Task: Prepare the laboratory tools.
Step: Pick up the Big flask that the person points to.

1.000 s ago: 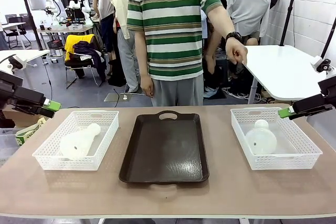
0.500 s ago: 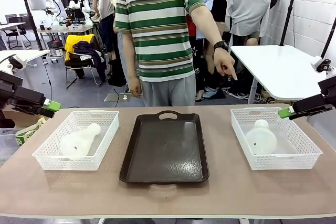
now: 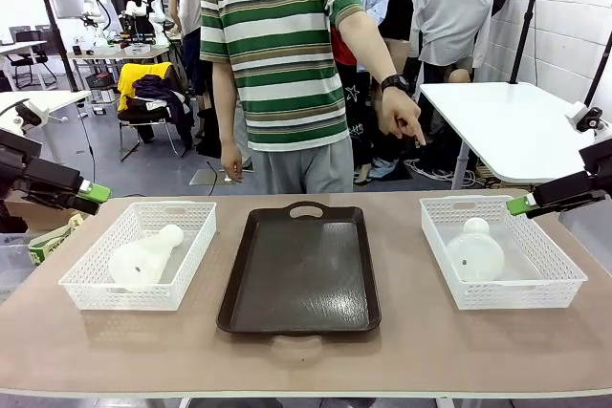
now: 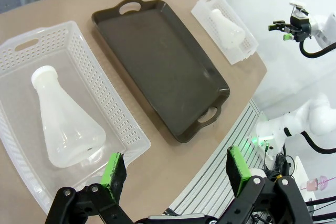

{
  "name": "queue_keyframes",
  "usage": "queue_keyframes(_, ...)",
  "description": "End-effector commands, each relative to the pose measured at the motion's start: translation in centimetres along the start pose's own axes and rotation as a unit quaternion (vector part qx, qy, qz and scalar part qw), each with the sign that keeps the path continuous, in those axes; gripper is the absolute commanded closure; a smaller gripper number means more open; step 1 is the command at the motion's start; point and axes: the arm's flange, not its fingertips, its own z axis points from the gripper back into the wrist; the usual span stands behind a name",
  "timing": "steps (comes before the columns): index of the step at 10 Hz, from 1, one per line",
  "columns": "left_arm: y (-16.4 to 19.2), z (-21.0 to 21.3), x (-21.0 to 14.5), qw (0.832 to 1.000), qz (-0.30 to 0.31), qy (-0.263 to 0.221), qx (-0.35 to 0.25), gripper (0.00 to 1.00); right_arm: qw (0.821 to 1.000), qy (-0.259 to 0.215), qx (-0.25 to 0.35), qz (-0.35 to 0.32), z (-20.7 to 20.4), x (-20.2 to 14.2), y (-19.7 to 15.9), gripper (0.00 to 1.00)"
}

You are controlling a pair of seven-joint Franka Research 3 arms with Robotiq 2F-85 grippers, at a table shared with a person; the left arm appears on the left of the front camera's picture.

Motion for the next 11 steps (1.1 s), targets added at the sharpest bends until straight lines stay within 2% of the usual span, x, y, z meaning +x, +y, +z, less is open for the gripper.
queue_keyframes(1, 0.2, -0.1, -0.1, 1.000, -0.008, -0.007, -0.008, 0.00, 1.000, -0.009, 0.009, -0.002, -0.3, 0.2, -0.2, 0.00)
queue_keyframes(6, 0.2, -0.1, -0.1, 1.000, -0.008, -0.007, -0.008, 0.00, 1.000, 0.000, 0.000, 0.000, 0.0, 0.0, 0.0, 0.00)
queue_keyframes(8, 0.2, -0.1, -0.1, 1.000, -0.008, -0.007, -0.008, 0.00, 0.998, 0.029, -0.046, -0.040, 0.6, 1.2, 0.8, 0.00)
queue_keyframes(10, 0.2, -0.1, -0.1, 1.000, -0.008, -0.007, -0.008, 0.00, 0.990, 0.054, -0.107, -0.076, 0.7, 4.3, 0.6, 0.00)
queue_keyframes(11, 0.2, -0.1, -0.1, 1.000, -0.008, -0.007, -0.008, 0.00, 0.975, 0.088, -0.165, -0.121, 0.4, 7.6, 0.6, 0.00)
